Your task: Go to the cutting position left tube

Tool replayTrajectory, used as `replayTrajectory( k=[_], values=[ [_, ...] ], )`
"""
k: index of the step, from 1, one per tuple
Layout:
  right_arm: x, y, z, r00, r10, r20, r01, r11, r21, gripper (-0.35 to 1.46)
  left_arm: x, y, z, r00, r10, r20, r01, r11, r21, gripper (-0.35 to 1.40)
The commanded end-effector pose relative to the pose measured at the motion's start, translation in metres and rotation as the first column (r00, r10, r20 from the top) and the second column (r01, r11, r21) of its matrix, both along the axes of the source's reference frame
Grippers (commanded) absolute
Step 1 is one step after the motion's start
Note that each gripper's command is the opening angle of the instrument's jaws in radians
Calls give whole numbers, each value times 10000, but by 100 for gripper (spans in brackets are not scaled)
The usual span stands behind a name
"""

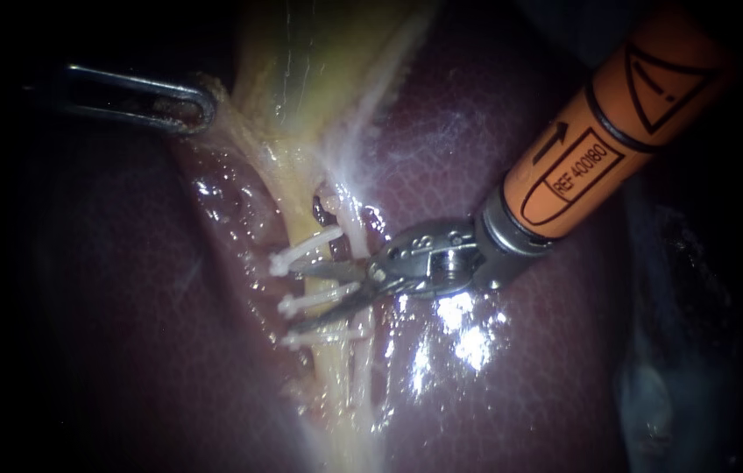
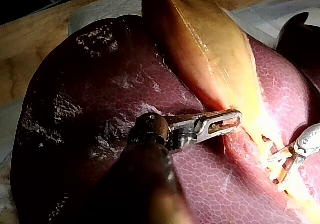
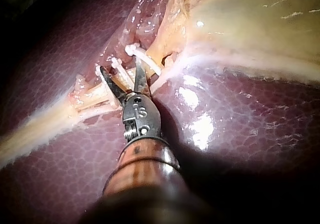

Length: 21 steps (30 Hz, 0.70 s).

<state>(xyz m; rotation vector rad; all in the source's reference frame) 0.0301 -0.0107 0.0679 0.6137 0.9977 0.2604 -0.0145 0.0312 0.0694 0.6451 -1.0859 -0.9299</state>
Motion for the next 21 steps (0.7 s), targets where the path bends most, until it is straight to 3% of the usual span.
replayTrajectory(
  k=[1,6,14,21],
  values=[
    [0,-1,-1,10000,-9,-6,9,10000,2,109,0,0,0,10000,2,2,-2,10000,-1,-35],
    [5,-4,-12,10000,-20,-56,20,10000,22,113,0,1,1,10000,4,3,-4,10000,-1,-35],
    [8,-7,-57,9995,1,-328,5,9999,170,121,3,2,3,10000,-7,-9,7,10000,-10,-35],
    [-12,0,-94,9990,-96,-427,111,9993,343,114,3,2,3,10000,-7,-9,7,10000,-10,-35]
  ],
)
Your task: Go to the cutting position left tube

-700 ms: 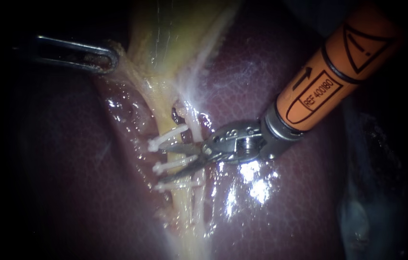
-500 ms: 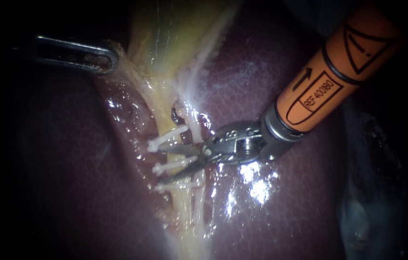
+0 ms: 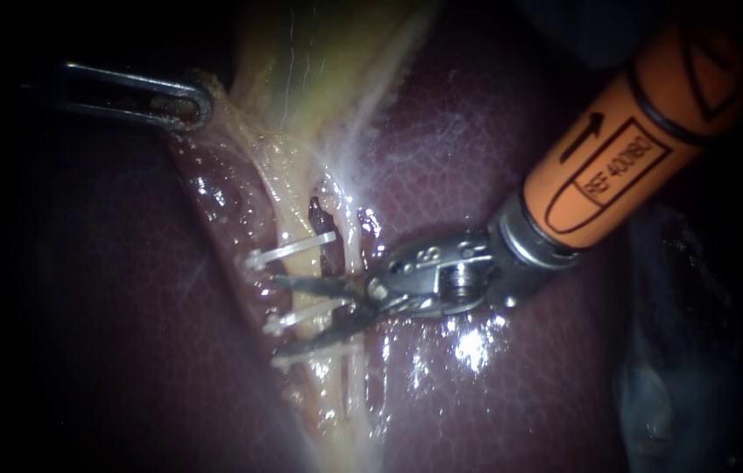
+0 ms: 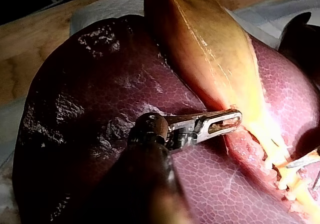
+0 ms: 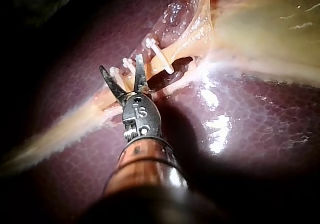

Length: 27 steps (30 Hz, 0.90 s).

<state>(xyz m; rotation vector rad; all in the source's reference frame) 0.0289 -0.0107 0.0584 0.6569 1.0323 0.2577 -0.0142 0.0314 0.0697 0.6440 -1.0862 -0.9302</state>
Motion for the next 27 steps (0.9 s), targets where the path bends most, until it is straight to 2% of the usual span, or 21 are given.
replayTrajectory(
  k=[1,5,12,20,27],
  values=[
    [-4,1,-2,10000,-22,-15,22,10000,18,114,0,0,0,10000,1,-5,-1,10000,-3,-35],
    [-19,4,-3,10000,15,46,-16,9997,248,109,1,0,0,10000,4,-3,-4,10000,-3,-35],
    [-41,9,9,9995,193,246,-212,9965,808,104,2,0,0,10000,10,0,-10,10000,-3,-35],
    [-43,14,30,9984,331,458,-388,9909,1291,103,2,0,0,10000,10,0,-10,10000,-6,-35],
    [-39,15,61,9986,155,505,-251,9804,1955,103,2,-1,1,10000,9,-2,-9,10000,-11,-35]
  ],
)
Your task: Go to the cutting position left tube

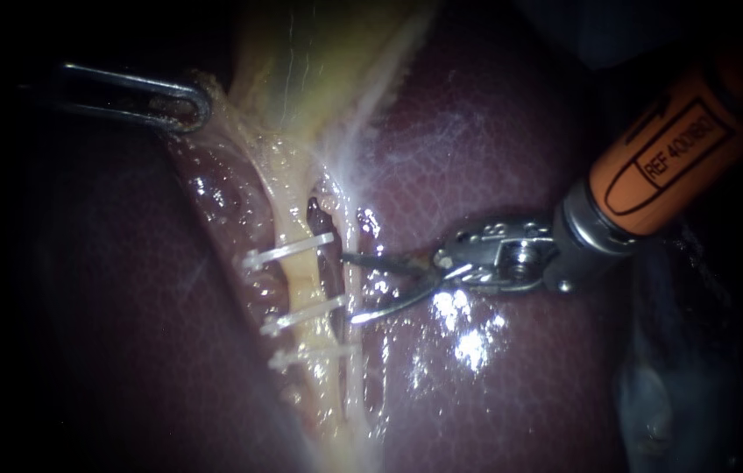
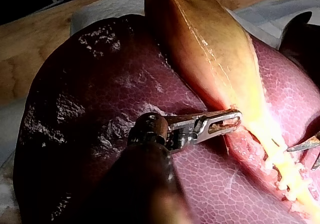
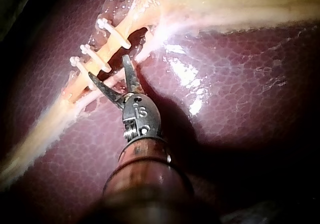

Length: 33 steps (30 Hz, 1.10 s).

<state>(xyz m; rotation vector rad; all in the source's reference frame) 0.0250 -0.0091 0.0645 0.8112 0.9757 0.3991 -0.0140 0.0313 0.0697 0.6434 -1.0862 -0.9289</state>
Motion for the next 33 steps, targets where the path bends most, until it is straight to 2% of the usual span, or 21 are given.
replayTrajectory(
  k=[1,9,13,19,27,33],
  values=[
    [2,-1,6,10000,-92,-4,92,9998,180,103,0,0,1,10000,1,-1,-1,10000,0,-35],
    [14,-7,40,9981,-618,-24,617,9917,1131,104,0,0,1,10000,3,-1,-3,10000,-1,-35],
    [19,-6,50,9975,-669,-235,699,9834,1674,104,0,-1,2,10000,2,-2,-2,10000,-3,-35],
    [34,-4,48,9946,-443,-943,685,9601,2713,106,0,-1,2,10000,1,-4,-1,10000,-6,-35],
    [54,-10,36,9812,-541,-1853,1198,9235,3644,104,0,-1,2,10000,-1,-5,1,10000,-6,-35],
    [67,-12,30,9760,-510,-2116,1298,9168,3776,104,-1,-1,2,10000,-2,-5,2,10000,-6,-35]
  ],
)
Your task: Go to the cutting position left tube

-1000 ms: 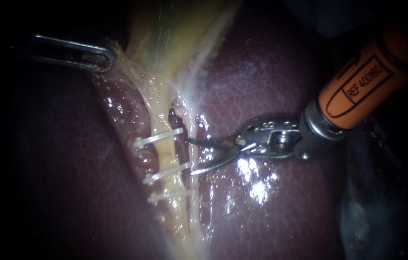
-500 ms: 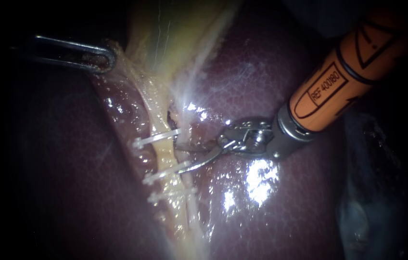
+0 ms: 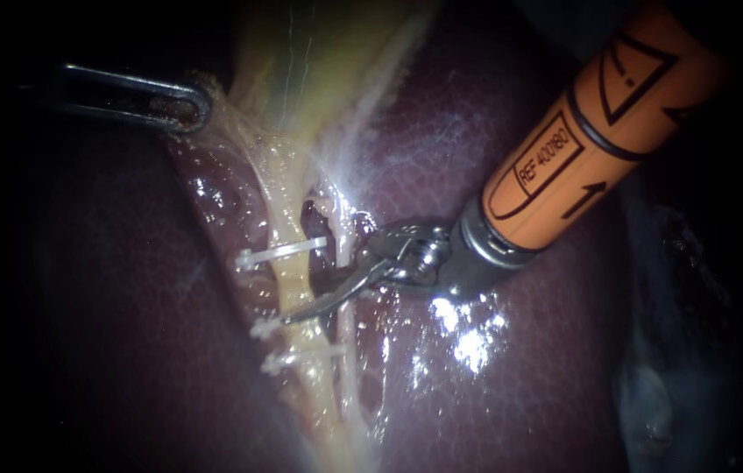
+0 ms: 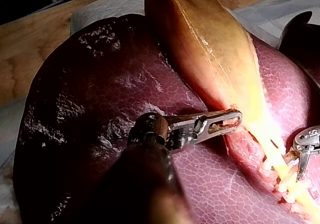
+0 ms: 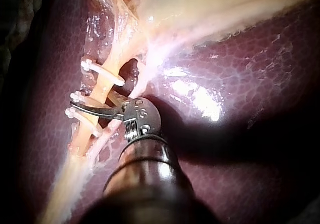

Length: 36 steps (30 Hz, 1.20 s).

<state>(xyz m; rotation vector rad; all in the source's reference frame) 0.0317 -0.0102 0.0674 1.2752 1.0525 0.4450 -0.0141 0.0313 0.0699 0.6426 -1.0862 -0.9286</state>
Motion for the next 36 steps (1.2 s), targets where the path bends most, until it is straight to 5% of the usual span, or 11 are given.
replayTrajectory(
  k=[1,12,19,29,36],
  values=[
    [2,0,0,10000,46,-43,-46,10000,21,104,-1,0,0,10000,-2,-2,2,10000,1,-35],
    [23,2,2,9981,414,-449,-402,9988,275,109,-1,0,0,10000,-6,-4,6,10000,1,-35],
    [35,1,-1,9836,491,-1737,-773,9842,-1596,101,-2,0,0,10000,-8,-5,8,10000,1,-35],
    [50,-8,-40,9600,687,-2715,-1309,9671,-2181,101,-1,0,0,10000,-8,-5,8,10000,1,-35],
    [51,3,-67,9488,1045,-2982,-1751,9595,-2208,103,-1,0,0,10000,-8,-5,8,10000,1,-35]
  ],
)
